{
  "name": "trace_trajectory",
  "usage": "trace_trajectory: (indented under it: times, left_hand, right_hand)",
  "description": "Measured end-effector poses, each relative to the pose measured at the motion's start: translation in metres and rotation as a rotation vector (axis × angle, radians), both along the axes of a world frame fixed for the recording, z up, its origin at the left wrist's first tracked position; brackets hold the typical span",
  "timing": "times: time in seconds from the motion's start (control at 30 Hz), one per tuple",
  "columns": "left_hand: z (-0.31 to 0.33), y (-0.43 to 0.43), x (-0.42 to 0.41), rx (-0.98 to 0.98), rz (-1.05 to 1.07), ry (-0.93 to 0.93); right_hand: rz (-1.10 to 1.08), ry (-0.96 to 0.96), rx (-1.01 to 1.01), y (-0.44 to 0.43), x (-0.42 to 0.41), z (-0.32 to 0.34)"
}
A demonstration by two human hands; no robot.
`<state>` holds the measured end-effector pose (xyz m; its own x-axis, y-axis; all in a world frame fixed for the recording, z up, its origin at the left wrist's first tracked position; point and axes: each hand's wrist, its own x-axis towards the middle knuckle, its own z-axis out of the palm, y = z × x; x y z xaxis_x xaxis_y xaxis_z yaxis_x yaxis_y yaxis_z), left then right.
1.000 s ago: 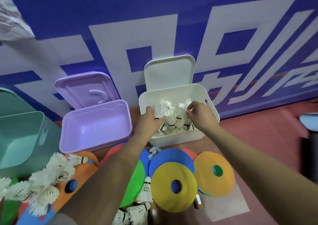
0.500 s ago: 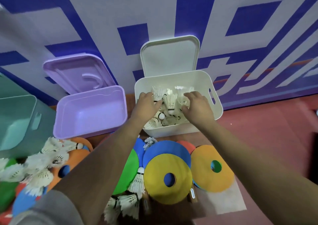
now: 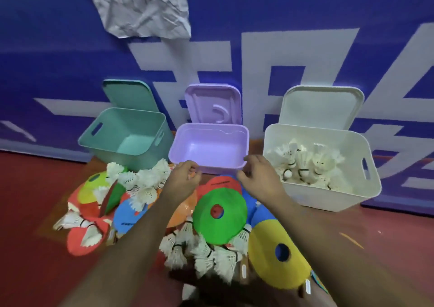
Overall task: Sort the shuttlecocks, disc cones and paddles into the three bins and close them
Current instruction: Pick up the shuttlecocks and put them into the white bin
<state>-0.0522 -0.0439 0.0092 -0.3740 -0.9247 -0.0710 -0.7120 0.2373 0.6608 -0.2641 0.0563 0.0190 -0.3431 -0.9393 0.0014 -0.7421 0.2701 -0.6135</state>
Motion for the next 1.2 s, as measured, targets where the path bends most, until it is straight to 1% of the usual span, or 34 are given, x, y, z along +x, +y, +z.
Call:
trace_trajectory:
  times: [0.13,0.23,0.3,0.37,0.5,0.63,0.7,0.77,0.87,0.97,1.07,1.13,1.2]
  left_hand:
    - [-0.013,0.007,0.099,0.011,0.171,-0.032]
    - [-0.033,0.009,0.162,-0.001,0.253,-0.041]
    - [-0.045,0.006,0.195,0.031,0.28,-0.055]
    - [-0.058,-0.003,0.223,0.053,0.263,-0.077]
    - [-0.078,-0.034,0.258,0.086,0.182,-0.116]
    - [-0.086,-0.065,0.259,-0.041,-0.062,-0.179]
    - [-0.086,-0.076,0.254,-0.078,-0.144,-0.213]
    - [-0.091,-0.085,0.252,-0.074,-0.221,-0.202]
    - [-0.106,-0.095,0.251,-0.002,-0.314,-0.147]
    - [-0.12,-0.102,0.252,-0.024,-0.374,-0.147]
    - [-0.13,-0.107,0.248,-0.08,-0.432,-0.225]
    - [-0.133,-0.111,0.243,-0.088,-0.459,-0.313]
    - [-0.135,-0.114,0.239,-0.097,-0.479,-0.364]
  right_hand:
    - [0.051,-0.058,0.03,-0.011,0.082,-0.011]
    - [0.053,-0.098,0.047,-0.019,0.136,-0.029]
    - [0.057,-0.124,0.059,-0.025,0.168,-0.044]
    - [0.033,-0.153,0.094,-0.033,0.199,-0.056]
    - [-0.015,-0.158,0.161,-0.063,0.251,-0.071]
    - [-0.076,-0.111,0.182,-0.107,0.271,-0.084]
    - [-0.111,-0.089,0.193,-0.129,0.272,-0.088]
    - [-0.141,-0.072,0.234,-0.149,0.272,-0.093]
    - [-0.14,-0.064,0.331,-0.17,0.273,-0.104]
    - [-0.157,-0.051,0.374,-0.176,0.272,-0.12]
    - [-0.18,-0.001,0.299,-0.172,0.267,-0.118]
    - [-0.191,-0.016,0.209,-0.165,0.263,-0.109]
    - [-0.21,-0.03,0.177,-0.152,0.26,-0.098]
